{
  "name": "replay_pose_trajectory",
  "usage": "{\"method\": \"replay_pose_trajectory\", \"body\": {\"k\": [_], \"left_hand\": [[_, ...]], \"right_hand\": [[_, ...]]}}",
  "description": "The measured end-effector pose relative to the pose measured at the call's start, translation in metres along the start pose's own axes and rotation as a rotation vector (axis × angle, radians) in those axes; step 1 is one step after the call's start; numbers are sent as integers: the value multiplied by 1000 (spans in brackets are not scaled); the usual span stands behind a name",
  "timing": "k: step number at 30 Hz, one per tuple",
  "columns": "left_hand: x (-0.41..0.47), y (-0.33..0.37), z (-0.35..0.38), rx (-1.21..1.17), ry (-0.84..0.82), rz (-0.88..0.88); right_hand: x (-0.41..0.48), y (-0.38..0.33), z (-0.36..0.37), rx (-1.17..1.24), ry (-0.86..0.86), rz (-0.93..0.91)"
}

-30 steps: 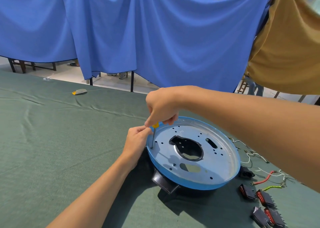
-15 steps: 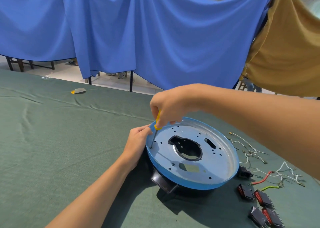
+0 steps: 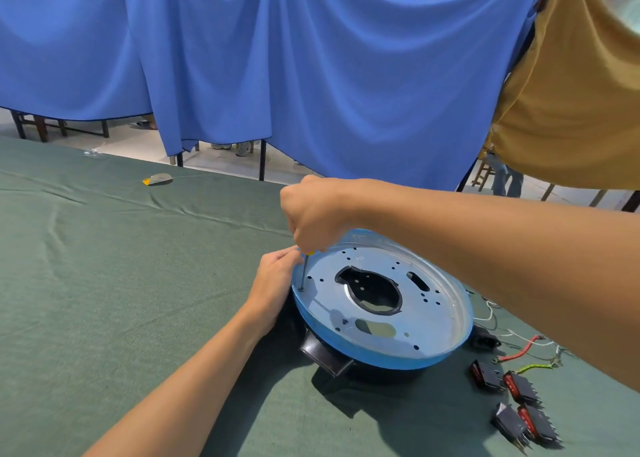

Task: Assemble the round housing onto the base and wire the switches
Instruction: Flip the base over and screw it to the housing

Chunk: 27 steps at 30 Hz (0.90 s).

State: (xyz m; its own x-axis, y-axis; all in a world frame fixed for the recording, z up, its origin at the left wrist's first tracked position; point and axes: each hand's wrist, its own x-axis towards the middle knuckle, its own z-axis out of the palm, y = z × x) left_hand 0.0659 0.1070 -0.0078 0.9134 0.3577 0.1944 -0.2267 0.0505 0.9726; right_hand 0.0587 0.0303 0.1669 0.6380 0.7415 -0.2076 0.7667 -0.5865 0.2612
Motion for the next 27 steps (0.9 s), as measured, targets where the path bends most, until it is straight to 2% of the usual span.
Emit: {"method": "replay_pose_trajectory", "body": {"k": [4,8,10,12,14,18,21,24,27], "left_hand": [[-4,3,1,45,-19,-24],[-4,8,2,22,-12,-35],[-5,9,1,28,-13,-46],[-3,7,1,32,-14,-53],[-2,7,-1,45,-19,-64],[-2,6,-1,3,-29,-60],[2,0,-1,14,-6,-47],[1,-1,-2,42,5,-37],[1,0,0,15,-20,-58]], "right_hand": [[8,0,-2,82,-137,167],[10,4,0,69,-318,193],[9,2,0,108,-334,223],[4,2,-2,156,-297,230],[-2,3,-3,107,-235,169],[-11,7,-4,-183,-46,-83],[-13,10,-3,-270,108,-228],[-11,13,-1,-254,135,-301],[-9,17,0,-223,73,-236]]}}
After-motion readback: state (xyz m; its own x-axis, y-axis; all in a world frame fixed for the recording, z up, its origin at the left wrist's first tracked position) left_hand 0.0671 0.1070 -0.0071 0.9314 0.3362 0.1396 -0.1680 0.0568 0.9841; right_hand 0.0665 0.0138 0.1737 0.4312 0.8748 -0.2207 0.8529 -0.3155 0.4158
